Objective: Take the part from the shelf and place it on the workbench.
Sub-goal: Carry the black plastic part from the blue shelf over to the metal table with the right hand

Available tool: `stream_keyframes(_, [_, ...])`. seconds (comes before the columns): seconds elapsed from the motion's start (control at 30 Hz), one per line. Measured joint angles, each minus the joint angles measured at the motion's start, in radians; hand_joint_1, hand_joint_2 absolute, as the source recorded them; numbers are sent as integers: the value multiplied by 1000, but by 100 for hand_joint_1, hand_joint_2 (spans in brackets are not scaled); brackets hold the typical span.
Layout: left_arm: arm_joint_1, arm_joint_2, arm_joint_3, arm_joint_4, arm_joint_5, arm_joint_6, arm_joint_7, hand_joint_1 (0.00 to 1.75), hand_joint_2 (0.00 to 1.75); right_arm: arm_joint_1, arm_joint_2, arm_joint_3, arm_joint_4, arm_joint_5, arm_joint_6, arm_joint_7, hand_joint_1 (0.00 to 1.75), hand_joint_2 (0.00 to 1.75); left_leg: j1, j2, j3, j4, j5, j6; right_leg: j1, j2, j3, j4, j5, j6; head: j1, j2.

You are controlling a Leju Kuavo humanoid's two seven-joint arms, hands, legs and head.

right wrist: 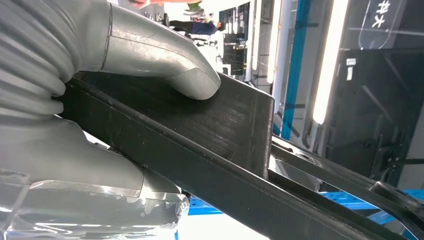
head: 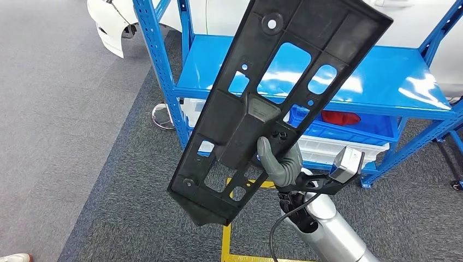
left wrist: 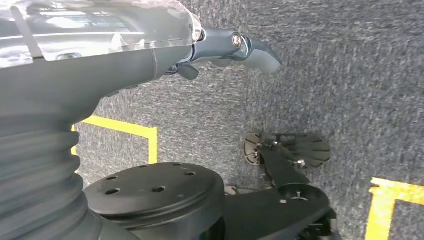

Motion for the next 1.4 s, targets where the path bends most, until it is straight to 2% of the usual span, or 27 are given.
stream_keyframes(0.07, [0, 0, 0, 0, 0, 0, 0, 0, 175, -7, -1, 2, 0, -2, 0, 2, 155, 175, -1, -2, -16, 13, 9, -11, 2, 5, 54, -90, 11, -12, 0, 0])
stream_keyframes(0.17, [1, 0, 0, 0, 0, 1, -1, 0, 175, -14, -2, 4, 3, -6, -1, 4, 155, 175, -3, -4, -23, 14, 28, -27, 6, 8, 46, -102, 22, -41, 0, 0])
stream_keyframes(0.2, [2, 0, 0, 0, 1, 1, -2, 0, 175, -16, -2, 4, 5, -7, -1, 5, 155, 175, -1, -4, -29, 20, 19, -32, 6, 6, 39, -102, 31, -51, 0, 0])
stream_keyframes(0.23, [2, 0, 0, 0, 1, 2, -2, 0, 175, -19, -2, 5, 6, -9, -1, 5, 155, 175, 0, -4, -37, 39, -6, -38, 5, 4, 29, -104, 42, -59, 0, 0])
stream_keyframes(0.27, [3, 1, 0, 0, 2, 2, -2, 0, 175, -22, -2, 5, 7, -10, -2, 6, 155, 175, 2, -3, -51, 78, -50, -43, 4, 2, 17, -105, 54, -65, 0, 0])
stream_keyframes(0.33, [3, 0, 0, 0, 2, 2, -3, 0, 175, -25, -1, 5, 8, -13, -3, 6, 155, 175, 4, -3, -82, 204, -149, -51, 7, 1, -11, -104, 76, -70, 0, 0])
stream_keyframes(0.37, [2, 0, 0, 0, 3, 2, -4, 0, 175, -25, -1, 6, 9, -14, -3, 7, 155, 175, 4, -3, -91, 263, -176, -52, 9, 0, -25, -103, 86, -71, 0, 0])
stream_keyframes(0.4, [2, 0, 0, 0, 3, 2, -4, 0, 175, -25, -1, 7, 10, -15, -3, 7, 155, 175, 4, -3, -87, 298, -181, -51, 11, -1, -39, -103, 97, -72, 0, 0])
stream_keyframes(0.43, [2, 0, 0, 0, 3, 2, -5, 0, 175, -26, -1, 8, 12, -15, -3, 7, 155, 175, 3, -3, -66, 297, -167, -46, 15, -1, -53, -102, 107, -72, 0, 0])
stream_keyframes(0.47, [2, 0, 0, 0, 3, 3, -7, 0, 175, -27, -2, 9, 13, -16, -4, 8, 155, 175, 1, -3, -27, 259, -145, -39, 18, -1, -65, -102, 117, -72, 0, 0])
stream_keyframes(0.5, [1, 1, 0, 0, 4, 3, -9, 0, 175, -28, -1, 10, 13, -17, -5, 8, 155, 175, -3, -4, 28, 191, -127, -26, 20, -1, -75, -102, 126, -72, 0, 0])
stream_keyframes(0.57, [-2, 3, 0, 0, 4, 5, -14, 0, 175, -33, -1, 12, 13, -18, -9, 8, 155, 175, -13, -2, 131, 45, -125, -6, 21, -2, -86, -105, 143, -67, 0, 0])
stream_keyframes(0.63, [-5, 5, 0, 0, 5, 6, -17, 0, 175, -37, -1, 13, 13, -18, -11, 8, 155, 175, -23, 0, 165, -22, -131, 4, 15, -5, -87, -112, 160, -55, 0, 0])
stream_keyframes(0.7, [-5, 4, 0, 0, 6, 7, -17, 0, 175, -39, -1, 16, 14, -18, -11, 9, 155, 175, -24, 1, 162, -44, -107, 12, 11, -6, -90, -120, 168, -43, 0, 0])
stream_keyframes(0.73, [-5, 4, 0, 0, 7, 8, -17, 0, 175, -40, -2, 17, 15, -19, -12, 9, 155, 175, -22, 3, 160, -56, -94, 17, 11, -4, -95, -110, 153, -38, 0, 0])
stream_keyframes(0.77, [-5, 4, 0, 0, 8, 10, -18, 0, 175, -41, -2, 18, 15, -20, -13, 9, 155, 175, -19, 4, 155, -66, -79, 20, 11, -2, -106, -81, 121, -33, 0, 0])
stream_keyframes(0.83, [-4, 3, 1, 0, 9, 14, -18, 0, 175, -43, -3, 20, 17, -22, -14, 8, 155, 175, -17, 5, 137, -69, -59, 22, 7, 1, -144, 32, 31, -24, 0, 0])
stream_keyframes(0.87, [-3, 3, 1, 0, 9, 15, -18, 0, 175, -42, -3, 20, 18, -23, -14, 8, 155, 175, -17, 5, 125, -67, -52, 20, 4, 1, -161, 95, 2, -19, 0, 0])
stream_keyframes(0.9, [-2, 2, 1, 0, 9, 15, -18, 0, 175, -42, -3, 21, 20, -24, -14, 8, 155, 175, -15, 6, 114, -63, -46, 18, 1, 1, -166, 134, -6, -14, 0, 0])
stream_keyframes(0.93, [-1, 1, 1, 0, 10, 16, -18, 0, 175, -41, -3, 21, 22, -25, -14, 8, 155, 175, -13, 6, 103, -58, -41, 15, -1, 1, -156, 141, 2, -9, 0, 0])
stream_keyframes(0.97, [0, 0, 1, 0, 11, 16, -18, 0, 175, -41, -4, 22, 23, -26, -14, 8, 155, 175, -10, 6, 93, -51, -38, 12, -5, 0, -123, 104, 24, -4, 0, 0])
stream_keyframes(1.03, [0, -2, 1, 0, 12, 17, -18, 0, 175, -43, -4, 23, 24, -27, -14, 8, 155, 175, -5, 6, 73, -29, -39, 2, -10, 1, -32, -28, 57, 2, 0, 0])
stream_keyframes(1.1, [0, -3, 2, 0, 13, 19, -18, 0, 175, -45, -4, 24, 24, -28, -14, 8, 155, 175, -4, 4, 57, -8, -40, -9, -8, 7, 11, -101, 63, -10, 0, 0])
stream_keyframes(1.23, [3, -4, 3, 0, 15, 20, -20, 0, 175, -43, -6, 26, 27, -30, -10, 4, 155, 175, -2, 2, 38, 19, -50, -30, -6, 10, -1, -103, 68, -46, 0, 0])
stream_keyframes(1.3, [3, -4, 4, 0, 16, 19, -24, 0, 175, -35, -6, 25, 27, -28, -6, -9, 155, 175, 2, 2, 3, 101, -105, -41, -6, 9, -6, -105, 74, -58, 0, 0])
stream_keyframes(1.37, [5, -4, 5, 0, 18, 18, -29, 0, 175, -9, -8, 25, 25, -13, 5, -29, 155, 175, 4, 3, -49, 234, -168, -48, -3, 7, -12, -105, 78, -63, 0, 0])
stream_keyframes(1.4, [7, -4, 5, 0, 19, 18, -32, 0, 175, 11, -9, 25, 23, 0, 12, -39, 155, 175, 5, 3, -65, 278, -180, -48, -1, 7, -14, -104, 79, -64, 0, 0])
